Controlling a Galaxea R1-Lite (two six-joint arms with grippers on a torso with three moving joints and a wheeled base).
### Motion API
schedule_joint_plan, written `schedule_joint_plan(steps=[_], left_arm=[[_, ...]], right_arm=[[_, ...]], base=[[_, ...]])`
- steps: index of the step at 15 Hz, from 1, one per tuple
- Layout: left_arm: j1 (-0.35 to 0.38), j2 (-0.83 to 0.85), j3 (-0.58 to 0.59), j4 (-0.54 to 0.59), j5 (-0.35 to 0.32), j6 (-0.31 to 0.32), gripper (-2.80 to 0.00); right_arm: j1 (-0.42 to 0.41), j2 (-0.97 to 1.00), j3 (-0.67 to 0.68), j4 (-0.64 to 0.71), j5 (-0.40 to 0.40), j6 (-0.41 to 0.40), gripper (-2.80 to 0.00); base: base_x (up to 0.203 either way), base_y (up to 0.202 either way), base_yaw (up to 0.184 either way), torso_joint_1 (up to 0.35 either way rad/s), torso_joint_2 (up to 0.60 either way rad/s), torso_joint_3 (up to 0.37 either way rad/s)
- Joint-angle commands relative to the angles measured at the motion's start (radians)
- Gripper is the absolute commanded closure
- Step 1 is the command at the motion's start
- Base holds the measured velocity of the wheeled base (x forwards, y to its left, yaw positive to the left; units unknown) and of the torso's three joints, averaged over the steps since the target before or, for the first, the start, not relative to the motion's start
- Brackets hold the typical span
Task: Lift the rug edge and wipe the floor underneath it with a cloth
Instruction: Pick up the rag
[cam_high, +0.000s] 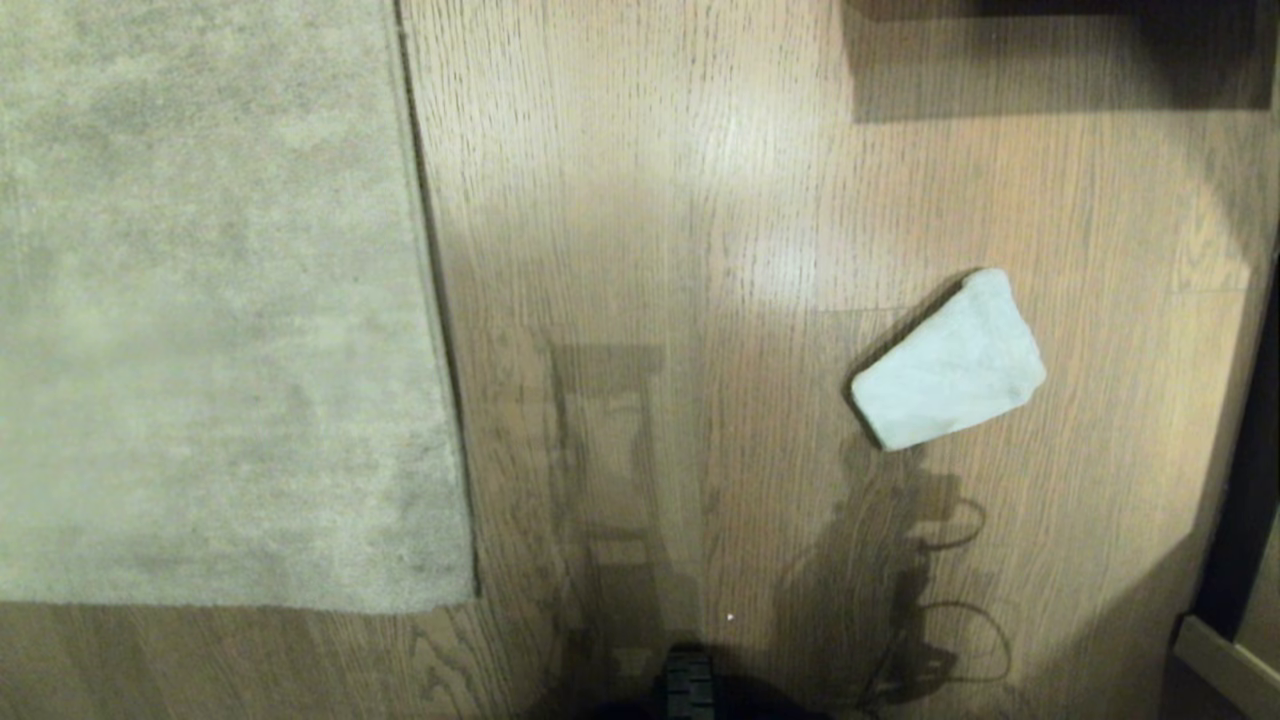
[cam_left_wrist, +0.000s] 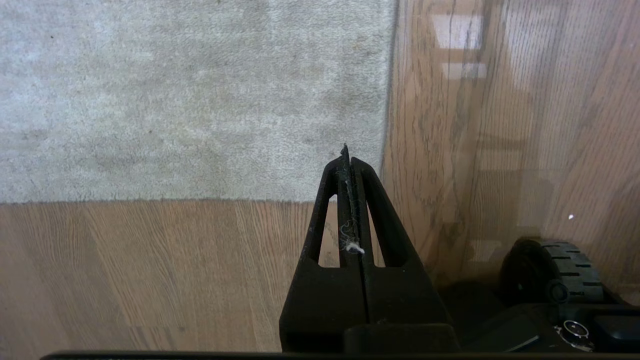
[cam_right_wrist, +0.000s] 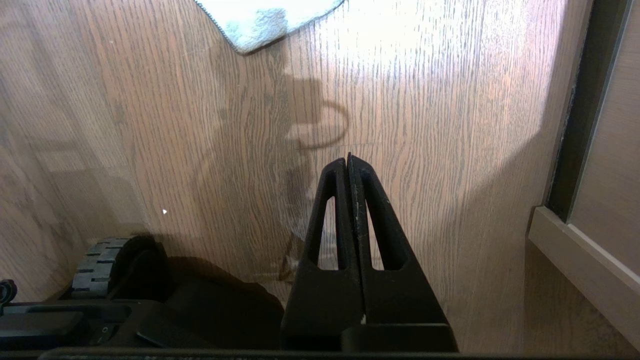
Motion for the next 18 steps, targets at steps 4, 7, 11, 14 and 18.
schedule_joint_plan(steps=[4,7,11,14,18], left_arm=[[0.0,0.002,0.0,0.0,0.0,-0.001,0.0],[0.0,0.002,0.0,0.0,0.002,-0.001,0.0],[0.0,0.002,0.0,0.0,0.0,-0.001,0.0],[0.0,0.002,0.0,0.0,0.002,-0.001,0.0],[0.0,0.002,0.0,0.0,0.0,-0.001,0.0]], right_arm=[[0.0,0.0,0.0,0.0,0.004,-0.053,0.0],[0.0,0.0,0.0,0.0,0.017,-0.115,0.0],[0.0,0.0,0.0,0.0,0.021,-0.117,0.0],[0.002,0.001,-0.011,0.0,0.023,-0.128,0.0],[0.004,0.137,-0.085,-0.009,0.053,-0.127,0.0]], base=[[0.0,0.0,0.0,0.0,0.0,0.0],[0.0,0.0,0.0,0.0,0.0,0.0],[0.0,0.0,0.0,0.0,0.0,0.0],[0.0,0.0,0.0,0.0,0.0,0.0],[0.0,0.0,0.0,0.0,0.0,0.0]])
